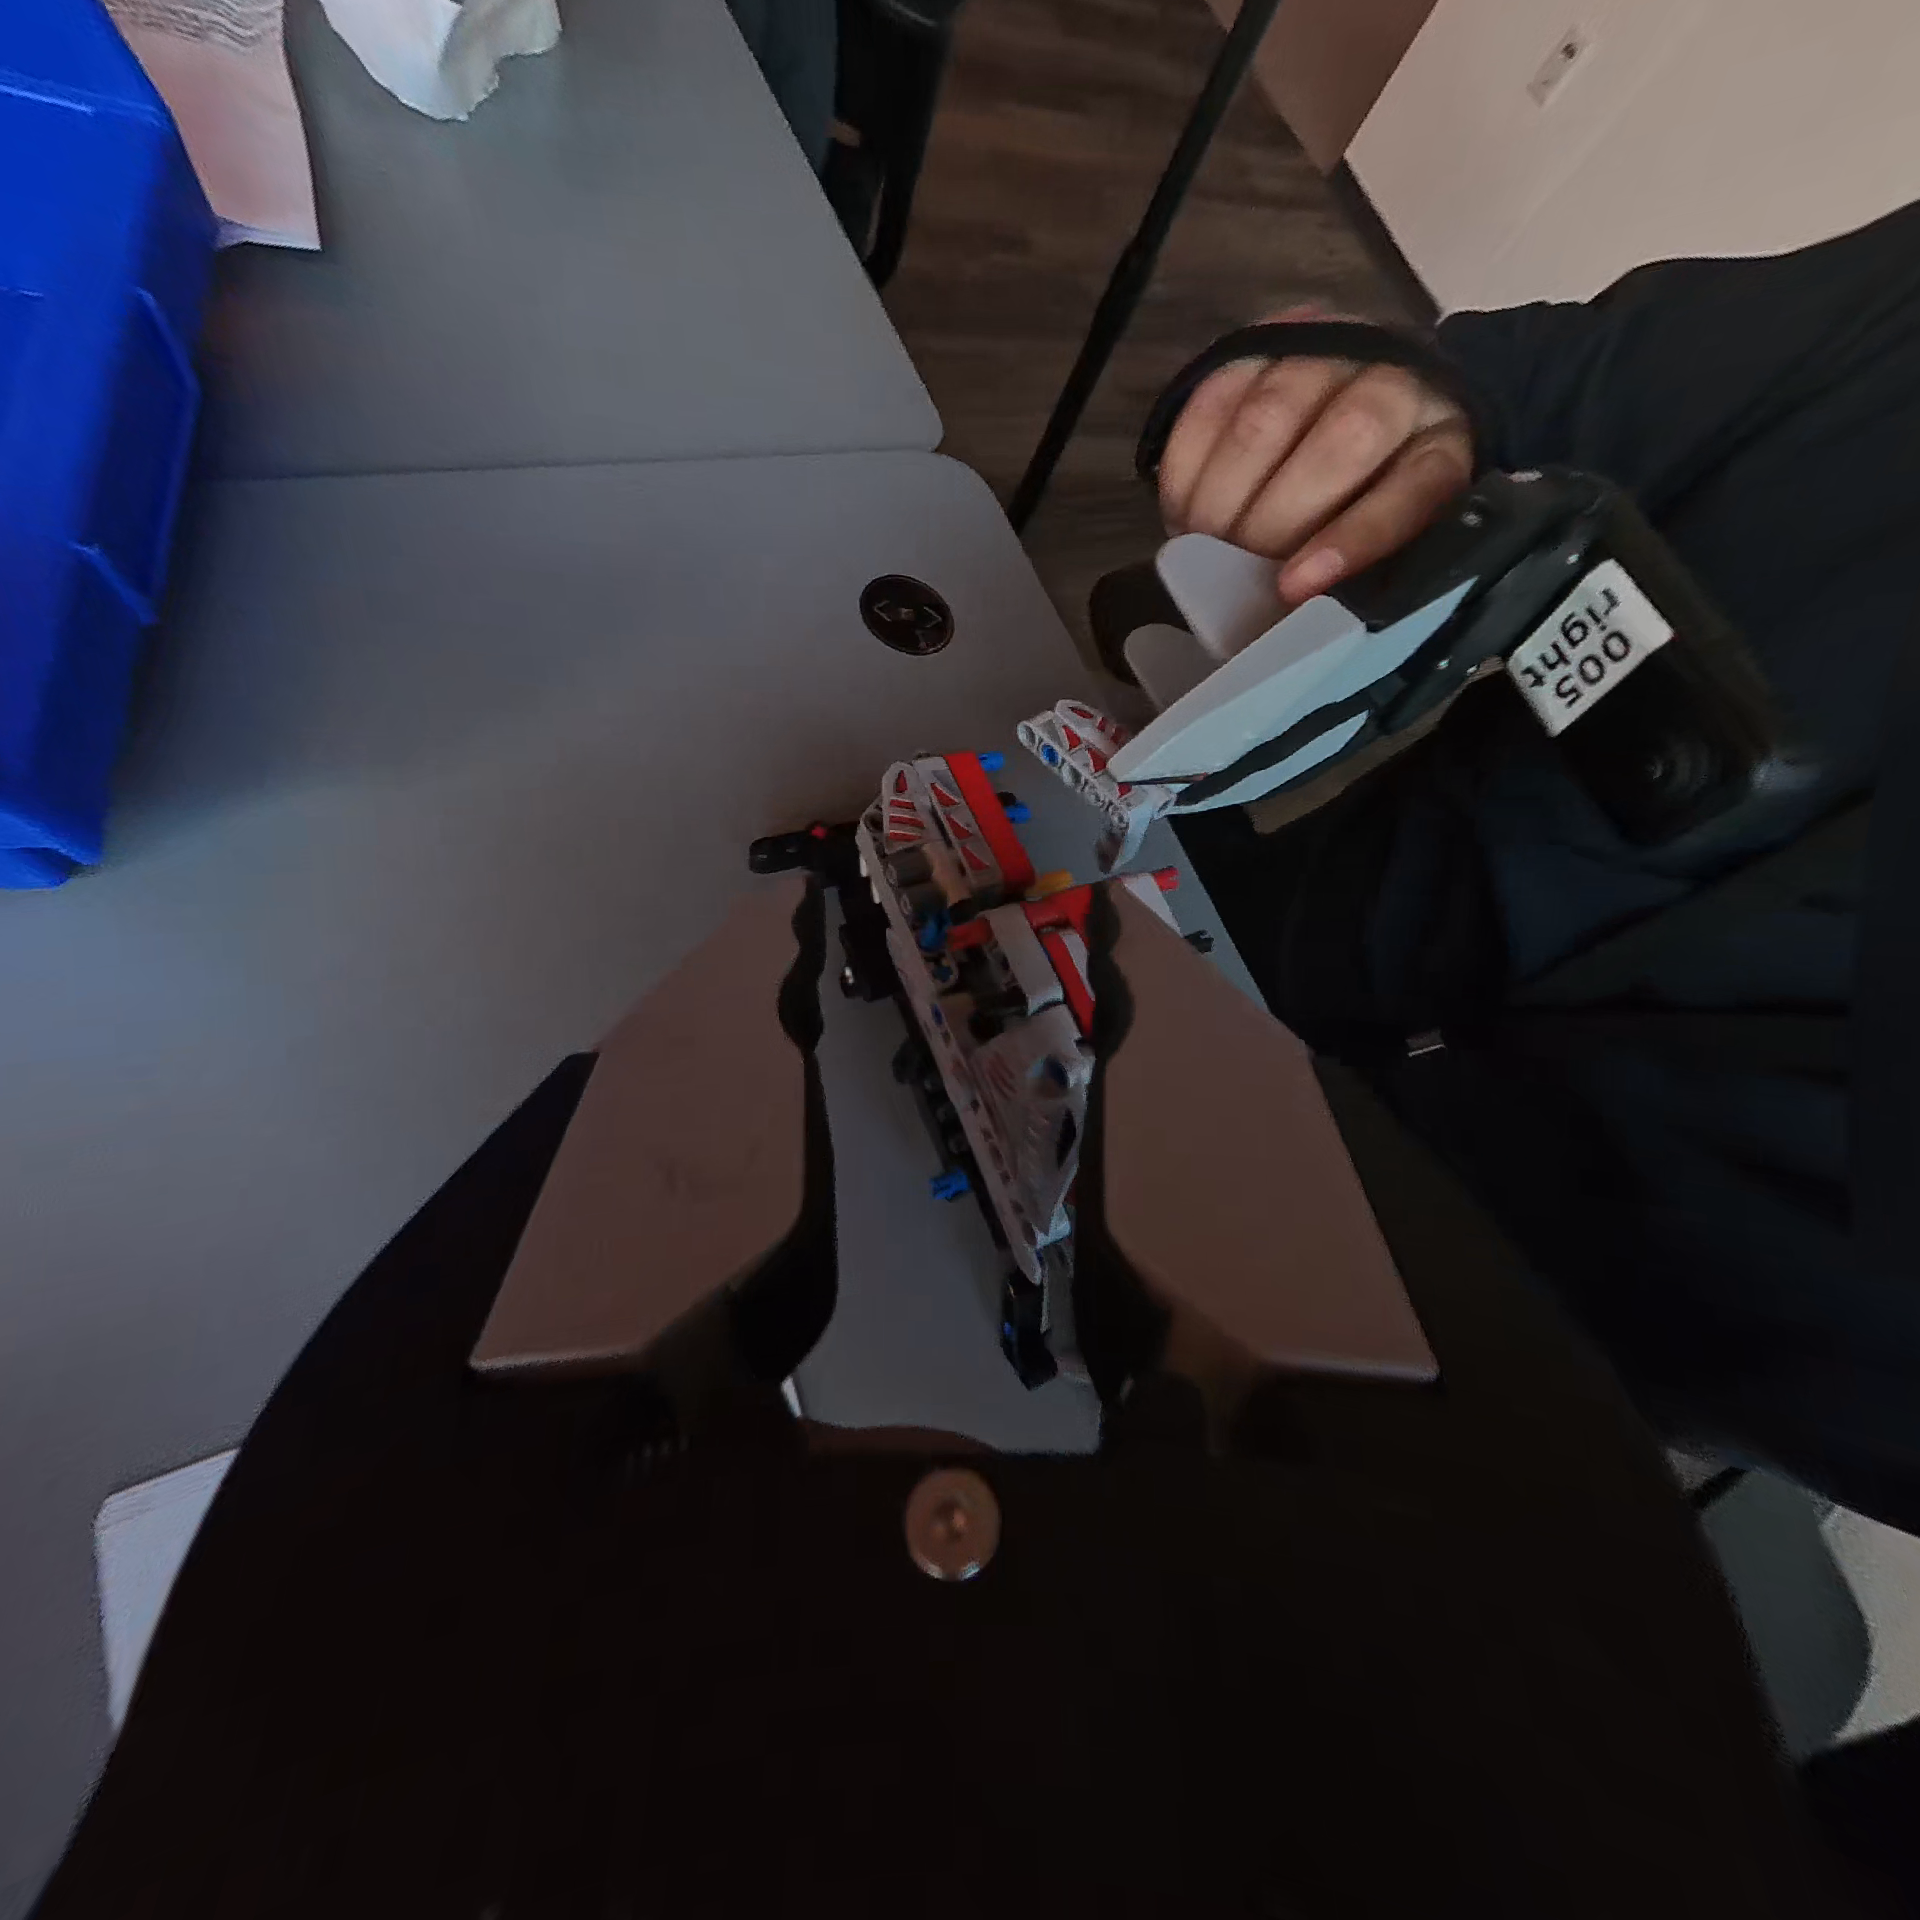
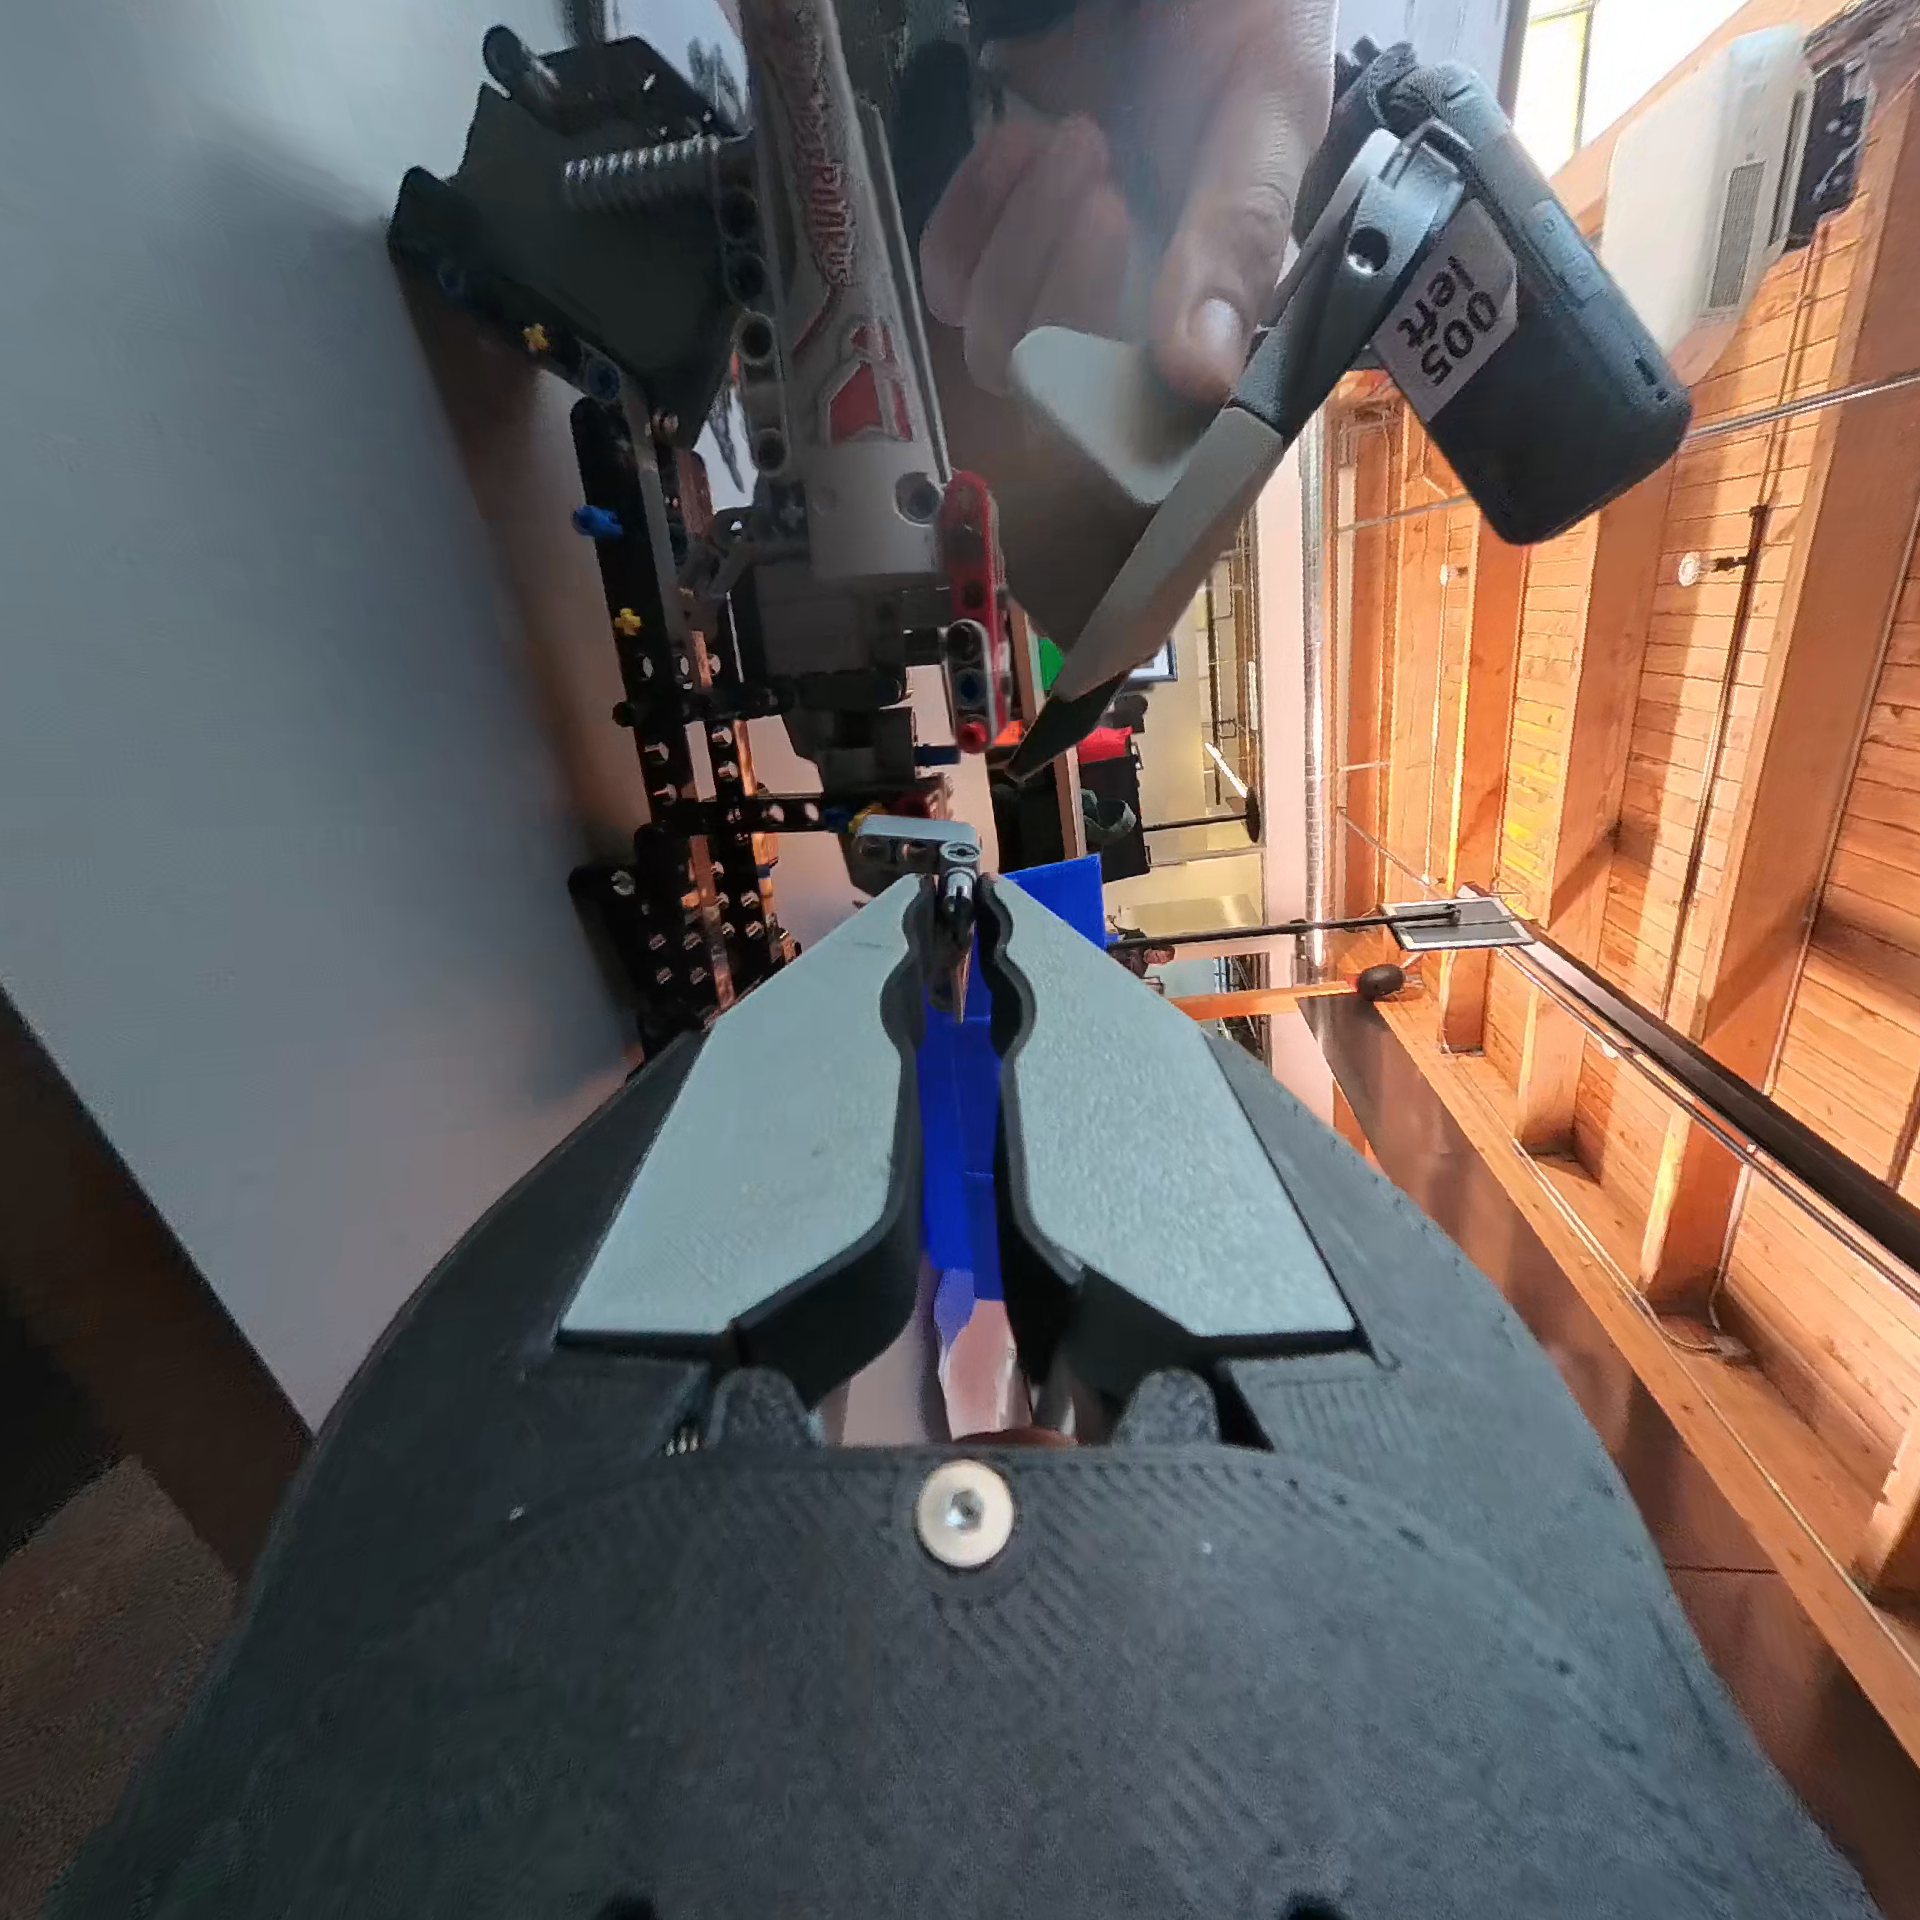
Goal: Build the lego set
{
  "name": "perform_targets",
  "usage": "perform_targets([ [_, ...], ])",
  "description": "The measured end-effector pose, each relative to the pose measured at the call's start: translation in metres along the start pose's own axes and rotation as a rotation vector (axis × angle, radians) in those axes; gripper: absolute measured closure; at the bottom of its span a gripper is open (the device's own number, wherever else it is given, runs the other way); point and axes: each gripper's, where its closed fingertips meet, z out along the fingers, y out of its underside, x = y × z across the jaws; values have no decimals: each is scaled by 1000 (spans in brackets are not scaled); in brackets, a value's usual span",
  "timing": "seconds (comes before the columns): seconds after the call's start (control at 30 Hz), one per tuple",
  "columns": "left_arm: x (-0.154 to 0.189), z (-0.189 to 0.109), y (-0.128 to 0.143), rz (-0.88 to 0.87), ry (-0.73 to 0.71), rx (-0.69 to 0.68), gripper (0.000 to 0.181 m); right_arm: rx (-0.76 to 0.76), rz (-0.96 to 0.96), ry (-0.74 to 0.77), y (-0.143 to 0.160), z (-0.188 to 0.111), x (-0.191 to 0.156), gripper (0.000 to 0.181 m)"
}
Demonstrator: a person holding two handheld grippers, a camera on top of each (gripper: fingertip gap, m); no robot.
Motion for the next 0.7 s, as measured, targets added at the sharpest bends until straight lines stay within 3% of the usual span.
perform_targets([
  [0.47, -1, 4, 7, -39, 22, 12, 137, -97, -74, 8, 4, 9, -3, 178],
  [0.7, 4, 8, 7, -37, 79, 24, 149, -114, -80, 10, 4, 13, -1, 177],
])
